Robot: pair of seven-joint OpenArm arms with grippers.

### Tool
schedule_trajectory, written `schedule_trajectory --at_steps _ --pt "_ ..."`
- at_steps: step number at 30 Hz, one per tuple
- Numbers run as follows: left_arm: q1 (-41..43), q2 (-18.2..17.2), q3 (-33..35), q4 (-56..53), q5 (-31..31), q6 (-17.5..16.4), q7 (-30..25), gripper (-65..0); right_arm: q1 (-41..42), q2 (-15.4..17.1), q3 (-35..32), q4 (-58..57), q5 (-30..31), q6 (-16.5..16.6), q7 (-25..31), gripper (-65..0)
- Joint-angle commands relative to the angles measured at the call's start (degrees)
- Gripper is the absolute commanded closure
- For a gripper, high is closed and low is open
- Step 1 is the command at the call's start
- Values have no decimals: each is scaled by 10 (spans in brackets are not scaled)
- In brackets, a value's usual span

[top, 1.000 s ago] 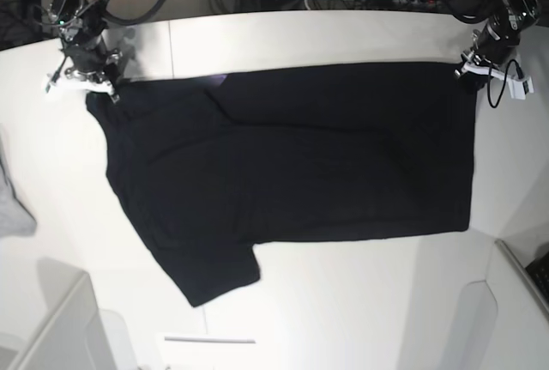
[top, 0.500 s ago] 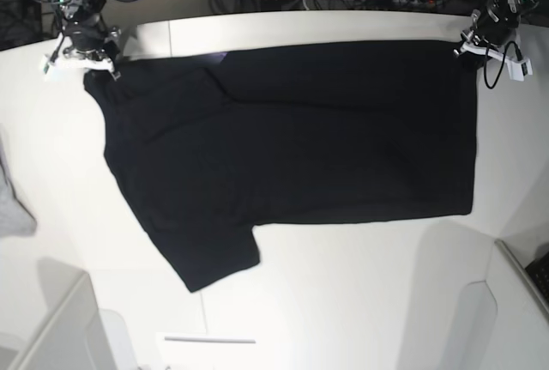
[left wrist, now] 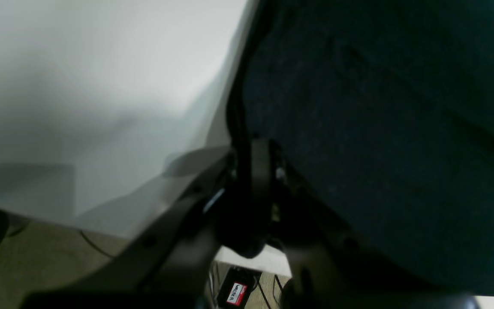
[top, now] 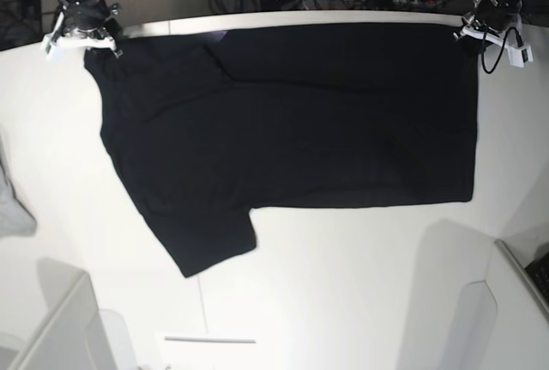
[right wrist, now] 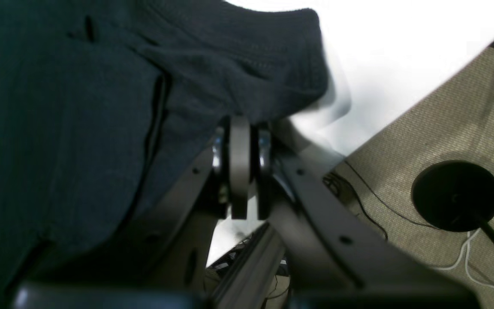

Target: Fold the T-shirt properly

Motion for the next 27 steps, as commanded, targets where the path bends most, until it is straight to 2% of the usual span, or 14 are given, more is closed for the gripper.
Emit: schedule_trajectory --at_steps 1,9,15,16,18,20,23,25,27 --pt "7 -7 -6 10 -5 0 -10 0 -5 4 2 9 2 3 10 0" --pt "7 -8 -6 10 -5 2 -10 0 -8 4 2 12 2 1 9 0" --pt "7 -8 -6 10 -5 2 -10 0 -7 4 2 13 2 0 -12 0" --pt "7 -8 -7 10 -5 2 -10 0 -7 4 2 13 2 0 -11 -8" --pt "7 -8 -11 10 -5 2 -10 0 -7 4 2 13 2 0 -10 -110" --pt "7 -7 -30 11 -5 2 -10 -123 -6 4 2 13 2 0 -10 -194" --pt "7 -5 -58 31 -5 2 -7 -332 -6 4 3 13 2 0 -10 -276" --pt "7 -5 -71 43 -5 2 -6 -428 -6 4 4 13 2 -1 -9 -278" --pt "7 -6 -88 51 -5 2 -6 -494 -5 4 16 17 1 -9 -9 -279"
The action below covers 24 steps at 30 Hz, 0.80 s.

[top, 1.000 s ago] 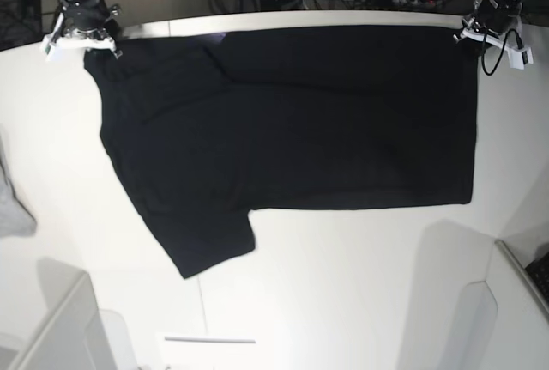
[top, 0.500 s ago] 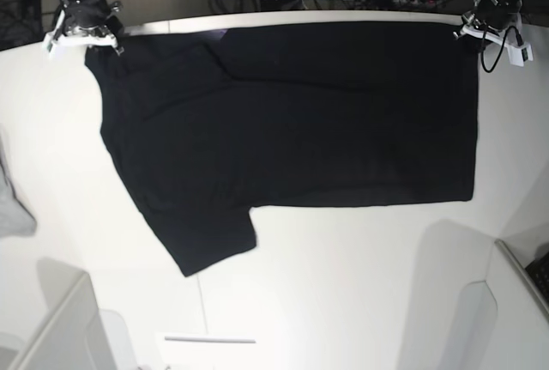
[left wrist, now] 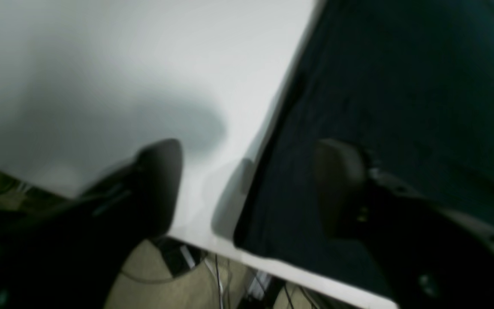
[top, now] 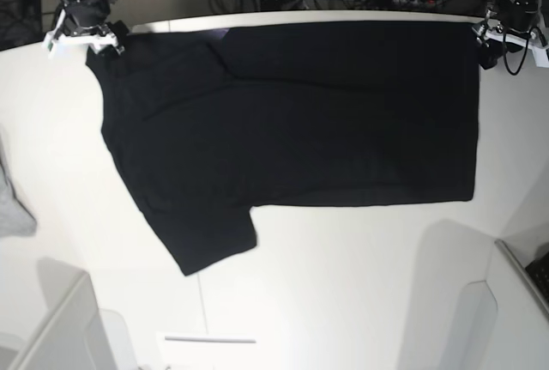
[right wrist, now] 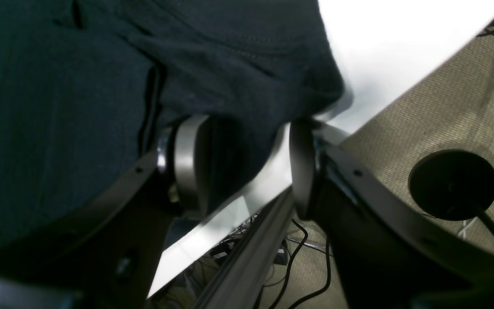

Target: Fold the T-shirt properly

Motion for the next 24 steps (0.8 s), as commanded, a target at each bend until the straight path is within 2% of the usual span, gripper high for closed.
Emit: schedule_trajectory --at_steps 1,7,11,16,24 --pt "5 -8 -16 13 -5 -2 -9 -505 -2 5 16 19 3 -11 13 -284" --pt "1 -13 -48 17 -5 -2 -10 -510 22 4 84 54 0 -18 9 -288" --pt "-6 -40 -42 20 -5 -2 -11 -510 55 35 84 51 1 -17 7 -288" --pt "-38 -63 -41 17 -4 -2 -8 -508 113 77 27 47 -2 -17 -26 -288" --pt "-64 -107 38 17 -4 -2 -10 -507 209 113 -32 -14 -3 -17 -33 -288"
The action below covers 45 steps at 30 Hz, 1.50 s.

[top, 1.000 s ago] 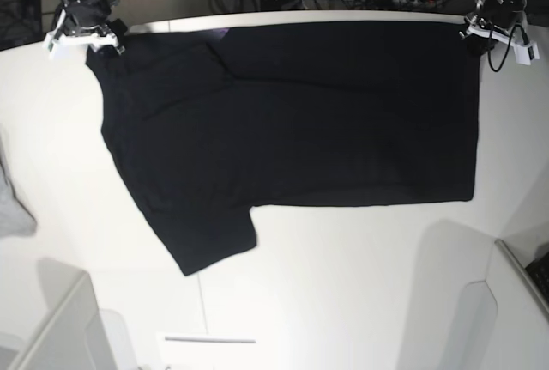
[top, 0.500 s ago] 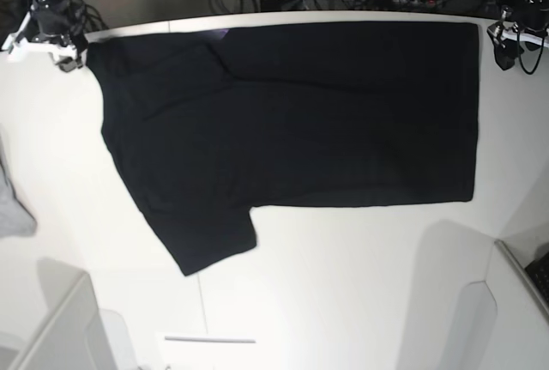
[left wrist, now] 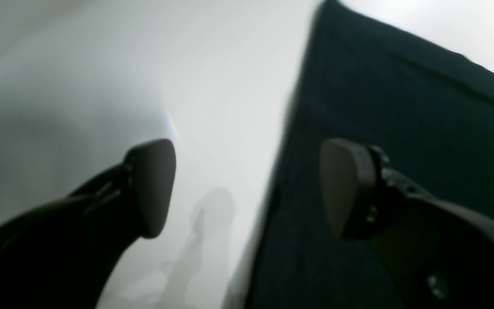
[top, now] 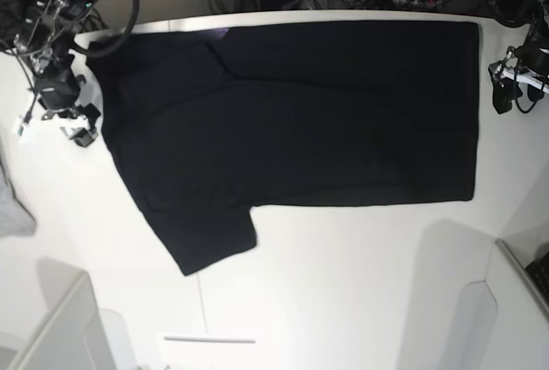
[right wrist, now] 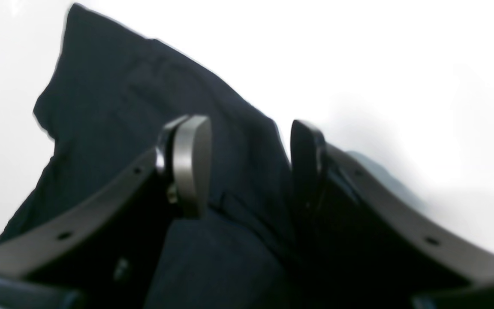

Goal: Fold the T-shirt properly
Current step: 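Move right gripper down to the hem corner beside the sleeve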

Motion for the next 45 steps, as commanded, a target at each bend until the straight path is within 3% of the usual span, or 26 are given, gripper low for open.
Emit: schedule_trajectory --at_steps 1,4,10,13,19,24,28,32,36,45 --pt "-10 -15 2 6 -5 0 -11 -507 21 13 -8 -4 3 5 13 -288" --pt "-34 -17 7 -6 -5 0 -10 -441 57 29 -32 -51 3 5 13 -288" --pt "-88 -40 24 -48 -5 -1 -10 -156 129 50 -76 -141 3 5 19 -287" --pt "-103 -66 60 -80 -5 0 -10 -104 174 64 -98 -183 3 5 19 -287" --pt "-125 -76 81 -123 -5 0 -10 -166 266 81 -146 -285 3 5 27 -293" --pt "-130 -76 83 -125 -5 0 -11 -222 337 106 -221 -388 3 5 69 -392" --pt "-131 -76 81 -125 -5 0 -12 -262 392 108 -269 -472 5 7 87 -413" --pt "-143 -74 84 -120 41 0 -10 -306 447 107 -309 -557 4 63 108 -413" --pt "-158 -71 84 -123 116 -2 -10 -326 496 105 -355 -645 4 94 136 -413" --pt "-163 -64 84 -125 125 -3 -10 -324 568 90 -438 -759 4 142 174 -413"
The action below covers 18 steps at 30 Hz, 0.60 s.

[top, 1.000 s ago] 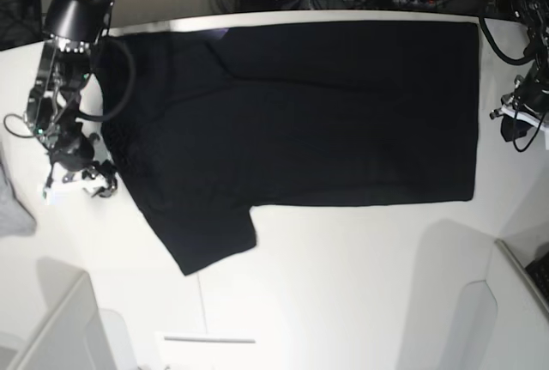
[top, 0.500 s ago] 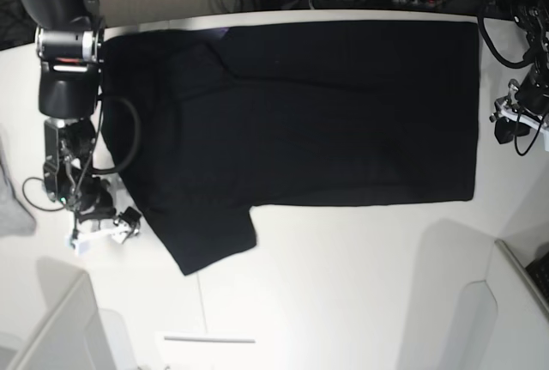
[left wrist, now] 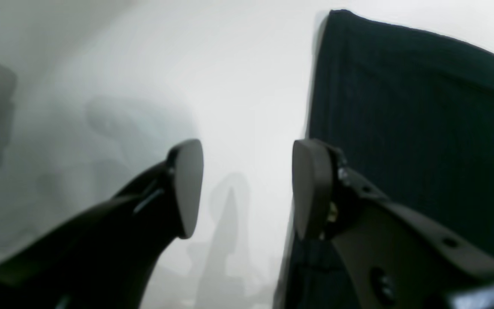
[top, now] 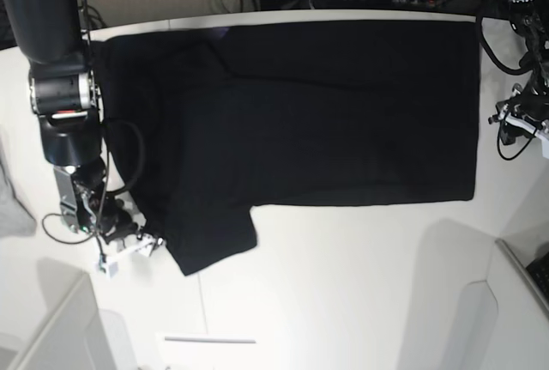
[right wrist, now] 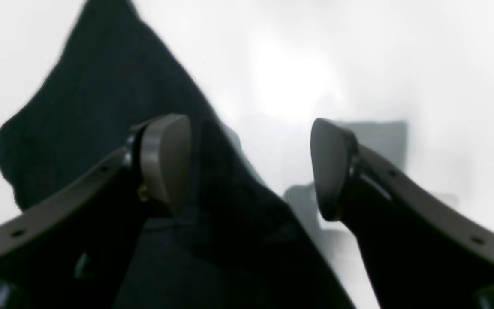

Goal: Fold the T-shirt properly
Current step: 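Move right gripper down to the hem corner beside the sleeve, then move left gripper to the other hem corner and grasp both corners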

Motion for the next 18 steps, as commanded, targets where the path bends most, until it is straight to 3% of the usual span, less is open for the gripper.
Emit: schedule_trajectory --at_steps 1,5,18 --pt "-8 -12 -3 8 -3 0 -10 -324 24 2 -7 3 4 7 10 -413" --pt "-14 -12 -2 8 -3 0 -10 -324 24 -14 -43 1 4 7 18 -413" --pt "-14 -12 -5 7 -1 1 -10 -324 19 -26 -92 -29 3 7 50 -398"
